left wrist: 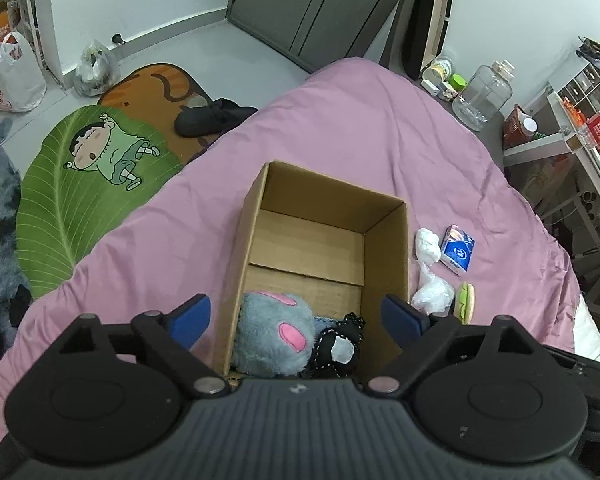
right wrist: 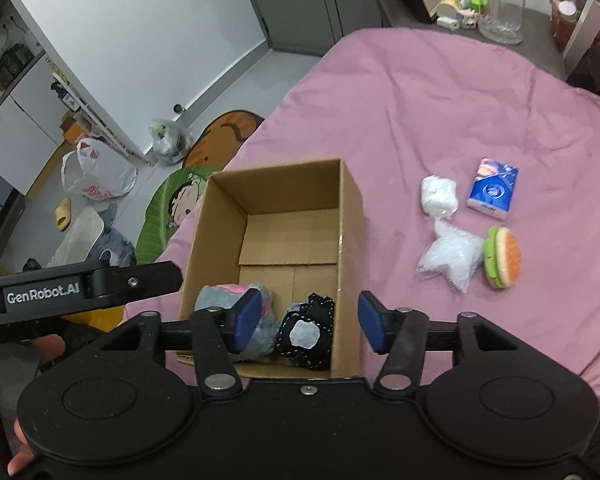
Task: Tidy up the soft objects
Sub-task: 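Open both grippers to drop the two plushes into the box, then withdraw both grippers up out of the box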
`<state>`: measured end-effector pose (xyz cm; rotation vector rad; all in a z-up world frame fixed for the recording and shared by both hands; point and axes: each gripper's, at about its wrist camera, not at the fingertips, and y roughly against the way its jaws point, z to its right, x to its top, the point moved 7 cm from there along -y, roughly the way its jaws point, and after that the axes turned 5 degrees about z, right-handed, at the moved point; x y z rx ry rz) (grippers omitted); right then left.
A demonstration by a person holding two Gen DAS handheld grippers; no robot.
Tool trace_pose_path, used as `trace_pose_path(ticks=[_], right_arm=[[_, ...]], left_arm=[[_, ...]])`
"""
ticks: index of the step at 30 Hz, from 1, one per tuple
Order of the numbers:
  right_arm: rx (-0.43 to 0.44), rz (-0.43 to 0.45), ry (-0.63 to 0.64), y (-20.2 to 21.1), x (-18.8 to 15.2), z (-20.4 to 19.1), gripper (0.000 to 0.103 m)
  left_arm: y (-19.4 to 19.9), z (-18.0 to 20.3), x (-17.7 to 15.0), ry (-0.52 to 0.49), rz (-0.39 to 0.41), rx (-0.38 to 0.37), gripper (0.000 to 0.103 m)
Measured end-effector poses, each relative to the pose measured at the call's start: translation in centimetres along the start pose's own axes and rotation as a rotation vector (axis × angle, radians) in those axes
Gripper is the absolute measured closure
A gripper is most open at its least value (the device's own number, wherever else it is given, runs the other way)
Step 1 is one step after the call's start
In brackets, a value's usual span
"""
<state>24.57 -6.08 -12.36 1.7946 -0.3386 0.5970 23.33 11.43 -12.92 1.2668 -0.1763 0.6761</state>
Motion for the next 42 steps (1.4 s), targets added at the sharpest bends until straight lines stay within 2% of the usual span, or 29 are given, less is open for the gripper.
trace_pose_path(ticks=[4, 7, 11, 16, 18, 23, 27, 36, 42], right_arm=[[-0.001, 0.022, 0.011, 1.0, 0.1, 0.1, 0.036], [-0.001, 0.033, 0.012, 1.6, 0.0, 0.4, 0.034], [-0.007, 0.045, 0.012, 2.4, -0.2, 0.6, 0.029], [-0.014, 0.083, 0.002, 3.6, -0.2, 1.6, 0.015], [-0.011, 0.092, -0.001, 4.0, -0.2, 1.9, 0.013], [-0.002, 0.113, 0.002, 5.0, -0.4, 2.5, 0.01], [0.014, 0.113, -0.018, 5.6, -0.6, 3.2, 0.01], [0.009, 0.139, -0.017, 6.8, -0.7, 4.6, 0.008], [0.009, 0.148, -0.034, 6.9, -0.7, 6.0, 0.008]], left_arm=[[0.7, 0.3, -0.4, -0.008, 0.008, 0.0, 0.005], [1.4, 0.8, -0.7, -0.024, 0.023, -0.009, 0.0], [2.2, 1.4, -1.0, -0.041, 0.048, -0.01, 0.0], [3.2, 2.1, -1.2, -0.065, 0.078, 0.005, 0.0], [3.6, 2.3, -1.3, -0.069, 0.091, 0.001, 0.0], [4.4, 2.9, -1.5, -0.086, 0.13, 0.005, 0.0], [4.6, 3.4, -2.0, -0.096, 0.107, -0.001, 0.0], [5.5, 4.3, -2.4, -0.104, 0.127, 0.029, 0.0], [5.3, 4.9, -2.5, -0.093, 0.095, 0.048, 0.0]])
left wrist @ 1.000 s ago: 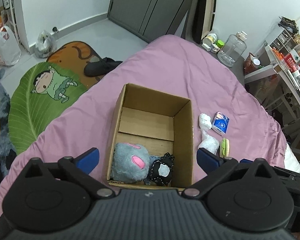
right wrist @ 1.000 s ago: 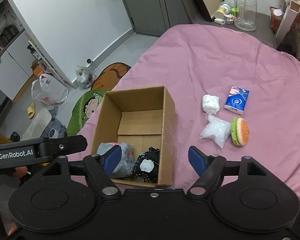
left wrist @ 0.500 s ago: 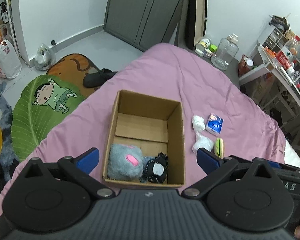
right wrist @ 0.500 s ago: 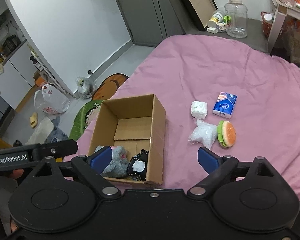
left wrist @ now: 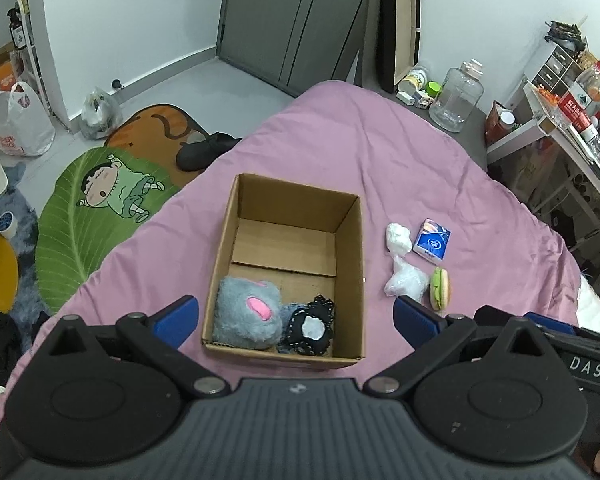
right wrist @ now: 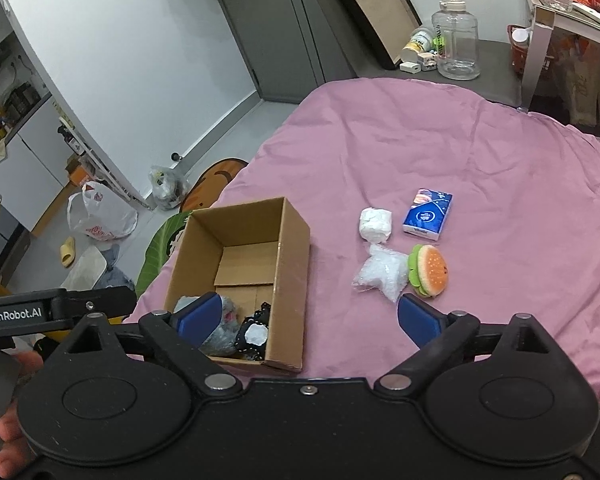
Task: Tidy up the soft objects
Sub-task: 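Withdraw both grippers up out of the box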
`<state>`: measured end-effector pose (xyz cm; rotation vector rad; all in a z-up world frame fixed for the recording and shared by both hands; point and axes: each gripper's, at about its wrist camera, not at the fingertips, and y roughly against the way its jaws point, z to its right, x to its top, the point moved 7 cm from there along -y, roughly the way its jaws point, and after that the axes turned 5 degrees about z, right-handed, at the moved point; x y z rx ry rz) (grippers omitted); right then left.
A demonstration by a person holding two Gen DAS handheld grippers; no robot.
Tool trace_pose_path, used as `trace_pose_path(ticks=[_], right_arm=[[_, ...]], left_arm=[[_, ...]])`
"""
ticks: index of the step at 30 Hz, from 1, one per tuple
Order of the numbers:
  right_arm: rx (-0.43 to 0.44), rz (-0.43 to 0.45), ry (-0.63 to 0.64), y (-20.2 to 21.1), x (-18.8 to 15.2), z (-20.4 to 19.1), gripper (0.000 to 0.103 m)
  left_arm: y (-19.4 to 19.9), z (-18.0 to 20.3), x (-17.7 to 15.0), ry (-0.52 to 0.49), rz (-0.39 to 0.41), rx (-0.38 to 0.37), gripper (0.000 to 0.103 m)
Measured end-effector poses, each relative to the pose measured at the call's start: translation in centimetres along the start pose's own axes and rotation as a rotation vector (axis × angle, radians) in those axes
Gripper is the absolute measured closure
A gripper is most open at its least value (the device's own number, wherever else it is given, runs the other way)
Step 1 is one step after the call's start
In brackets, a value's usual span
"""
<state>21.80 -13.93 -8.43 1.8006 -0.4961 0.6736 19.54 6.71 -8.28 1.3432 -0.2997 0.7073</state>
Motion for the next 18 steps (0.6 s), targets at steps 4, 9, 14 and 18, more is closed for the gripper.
trace_pose_path(ticks=[4, 9, 14, 18], right_arm=[[-0.003, 0.0, -0.008, -0.1, 0.0, 1.0, 0.008], [-0.004, 0.0, -0.011, -0.2, 0.0, 2.1, 0.008], [-0.008, 0.0, -0.021, -0.4, 0.3, 3.5, 0.008], [-0.01, -0.003, -0.029, -0.8, 0.5, 4.6, 0.008]], left_arm=[[-0.3, 0.4, 0.0, -0.004, -0.004, 0.014, 0.0], [-0.7, 1.2, 0.2, 0.0, -0.002, 0.025, 0.0], [-1.0, 2.0, 0.6, -0.01, 0.015, 0.036, 0.001], [-1.4, 2.9, 1.0, -0.018, 0.023, 0.035, 0.001]])
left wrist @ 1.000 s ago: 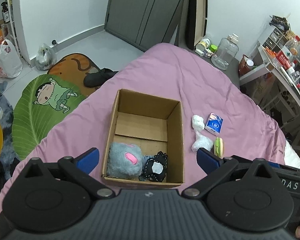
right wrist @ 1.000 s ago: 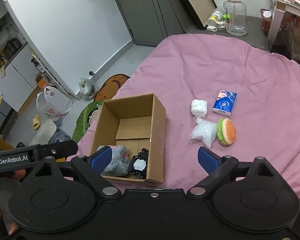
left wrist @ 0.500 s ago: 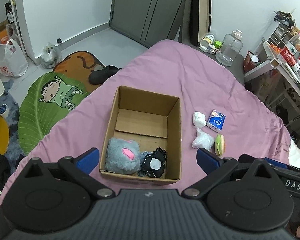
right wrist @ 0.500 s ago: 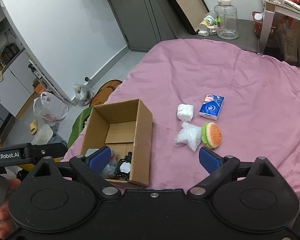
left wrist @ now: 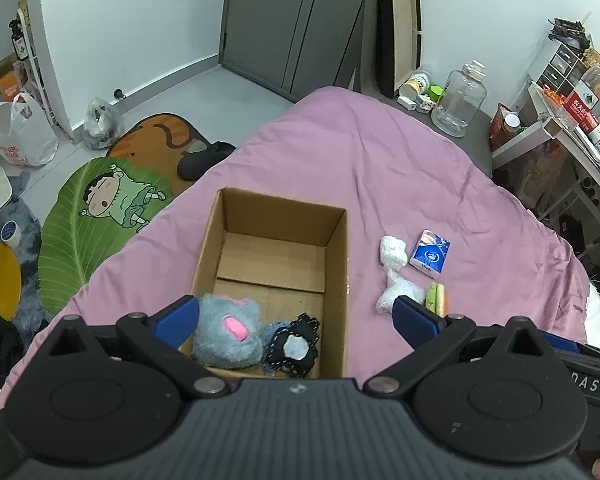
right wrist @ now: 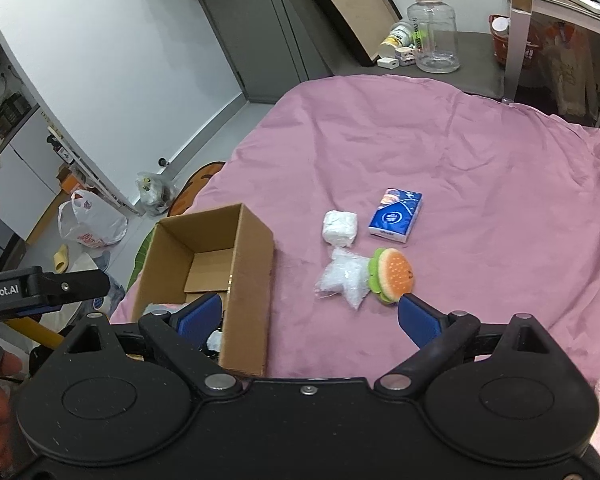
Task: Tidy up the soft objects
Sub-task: 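Withdraw both grippers up out of the box, then grasp the burger plush with right gripper while left gripper grasps the clear plastic bag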
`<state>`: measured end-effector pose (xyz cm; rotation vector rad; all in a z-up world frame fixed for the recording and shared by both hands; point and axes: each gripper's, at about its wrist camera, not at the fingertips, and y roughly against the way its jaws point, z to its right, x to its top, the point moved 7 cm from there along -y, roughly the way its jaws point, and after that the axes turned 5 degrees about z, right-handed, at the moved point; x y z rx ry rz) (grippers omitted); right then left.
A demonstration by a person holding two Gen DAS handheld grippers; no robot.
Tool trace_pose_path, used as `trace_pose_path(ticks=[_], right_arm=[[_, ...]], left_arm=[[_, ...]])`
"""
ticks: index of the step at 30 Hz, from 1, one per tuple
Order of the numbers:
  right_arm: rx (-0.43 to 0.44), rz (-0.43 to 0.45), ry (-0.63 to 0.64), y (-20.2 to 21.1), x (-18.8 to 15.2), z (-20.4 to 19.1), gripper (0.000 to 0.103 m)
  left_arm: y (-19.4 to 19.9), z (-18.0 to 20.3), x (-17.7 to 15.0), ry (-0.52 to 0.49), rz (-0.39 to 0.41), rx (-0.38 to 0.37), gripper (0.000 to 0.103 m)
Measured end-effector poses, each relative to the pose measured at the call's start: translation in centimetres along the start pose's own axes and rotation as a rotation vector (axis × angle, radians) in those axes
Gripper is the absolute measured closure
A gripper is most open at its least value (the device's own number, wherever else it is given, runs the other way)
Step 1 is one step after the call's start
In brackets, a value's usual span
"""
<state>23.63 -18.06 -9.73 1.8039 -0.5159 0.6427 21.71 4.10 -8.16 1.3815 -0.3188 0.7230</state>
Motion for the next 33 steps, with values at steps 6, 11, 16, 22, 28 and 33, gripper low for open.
trace_pose_path(ticks=[6, 11, 16, 22, 28, 33], right_arm=[[-0.001, -0.007, -0.009, -0.4, 0.4, 1.7, 0.008], [-0.007, -0.008, -0.023, -0.8, 0.9, 3.4, 0.008], [-0.017, -0.009, -0.043, -1.4, 1.2, 5.3, 0.008], [-0.023, -0.005, -0.059, -1.9, 1.5, 6.8, 0.008], [-0.02, -0.007, -0.078, -2.8, 1.8, 8.4, 0.014], [-0.016, -0.036, -0.096, -4.0, 1.9, 9.8, 0.016]], left_arm=[[-0.6, 1.6, 0.3, -0.018, 0.003, -0.007, 0.001], [-1.3, 3.0, 0.6, -0.025, 0.004, -0.013, 0.002], [-2.1, 4.2, 0.7, -0.024, 0.006, -0.016, 0.003], [-3.0, 6.0, 0.8, -0.037, 0.016, -0.038, 0.004], [-4.6, 8.1, 0.6, -0.059, -0.004, -0.059, 0.012], [-5.9, 9.9, 0.3, -0.079, -0.018, -0.08, 0.019]])
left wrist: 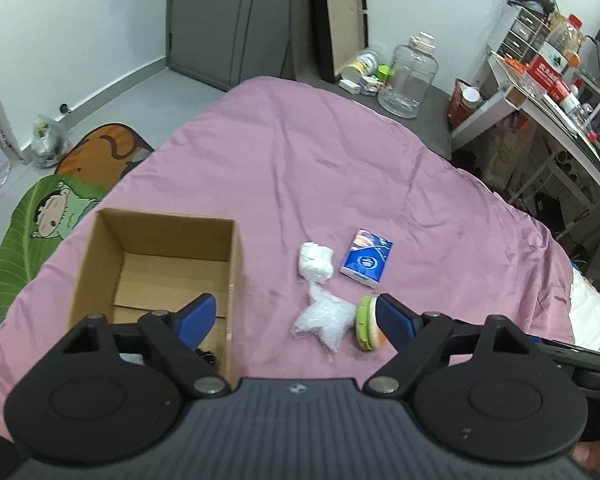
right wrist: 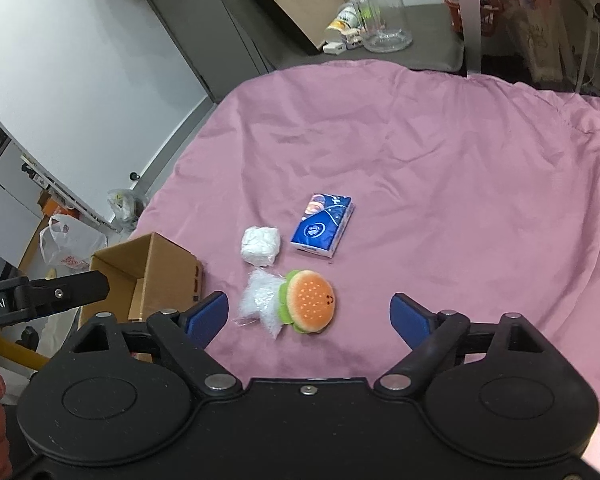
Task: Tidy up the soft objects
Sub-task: 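Grasp the burger plush with right gripper while left gripper grasps the clear plastic bag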
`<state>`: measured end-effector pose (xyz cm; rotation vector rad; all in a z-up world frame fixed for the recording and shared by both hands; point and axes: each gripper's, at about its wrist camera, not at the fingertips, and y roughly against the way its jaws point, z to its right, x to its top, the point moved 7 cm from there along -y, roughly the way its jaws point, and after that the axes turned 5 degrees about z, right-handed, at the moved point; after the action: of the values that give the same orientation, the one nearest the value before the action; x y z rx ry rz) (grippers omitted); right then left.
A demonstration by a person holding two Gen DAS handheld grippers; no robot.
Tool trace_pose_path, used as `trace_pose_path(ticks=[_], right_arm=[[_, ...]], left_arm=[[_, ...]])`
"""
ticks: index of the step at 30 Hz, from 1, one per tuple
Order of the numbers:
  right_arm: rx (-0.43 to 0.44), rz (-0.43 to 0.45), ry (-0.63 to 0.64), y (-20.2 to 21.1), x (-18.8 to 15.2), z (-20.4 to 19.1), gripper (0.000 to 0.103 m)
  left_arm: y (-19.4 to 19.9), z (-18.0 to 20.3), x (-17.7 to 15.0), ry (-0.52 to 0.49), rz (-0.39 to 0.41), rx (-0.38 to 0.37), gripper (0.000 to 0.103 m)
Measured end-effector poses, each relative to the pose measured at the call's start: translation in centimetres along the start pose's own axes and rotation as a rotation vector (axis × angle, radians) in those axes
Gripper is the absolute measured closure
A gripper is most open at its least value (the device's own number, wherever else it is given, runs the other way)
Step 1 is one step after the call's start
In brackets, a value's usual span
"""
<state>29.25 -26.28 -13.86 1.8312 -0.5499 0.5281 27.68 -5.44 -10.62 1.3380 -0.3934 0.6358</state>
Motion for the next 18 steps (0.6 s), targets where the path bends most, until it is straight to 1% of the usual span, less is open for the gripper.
trace_pose_path(ticks=[2, 5, 8, 12, 14, 16, 18], right_arm=[[0.003, -0.013, 0.004, -0.6, 0.0, 0.3, 0.016], [0.012, -0.036, 0.005, -1.6, -0.1, 0.6, 0.018], [0.031, -0.056, 0.019, -2.6, -0.3, 0.6, 0.019], [0.044, -0.09, 0.046, -4.7, -1.0, 0.6, 0.019], [0.048, -0.113, 0.049, -5.8, -1.3, 0.6, 0.02], [0.053, -0.137, 0.065, -6.8, -1.6, 0.6, 0.022], [0.053, -0.154, 0.077, -7.9, -1.7, 0.5, 0.022]], left_arm=[[-0.8, 0.5, -0.2, -0.004, -0.016, -0.005, 0.026], [-2.3, 1.0, -0.5, -0.002, -0.045, -0.012, 0.034], [-3.8, 1.4, -0.8, 0.006, -0.076, -0.008, 0.036], [-5.7, 2.3, -1.0, -0.017, -0.104, -0.004, 0.036], [-6.7, 2.4, -1.0, -0.005, -0.121, -0.007, 0.043], [-7.4, 2.2, -1.0, 0.023, -0.136, -0.011, 0.045], [-7.8, 2.0, -1.0, 0.032, -0.139, -0.01, 0.045]])
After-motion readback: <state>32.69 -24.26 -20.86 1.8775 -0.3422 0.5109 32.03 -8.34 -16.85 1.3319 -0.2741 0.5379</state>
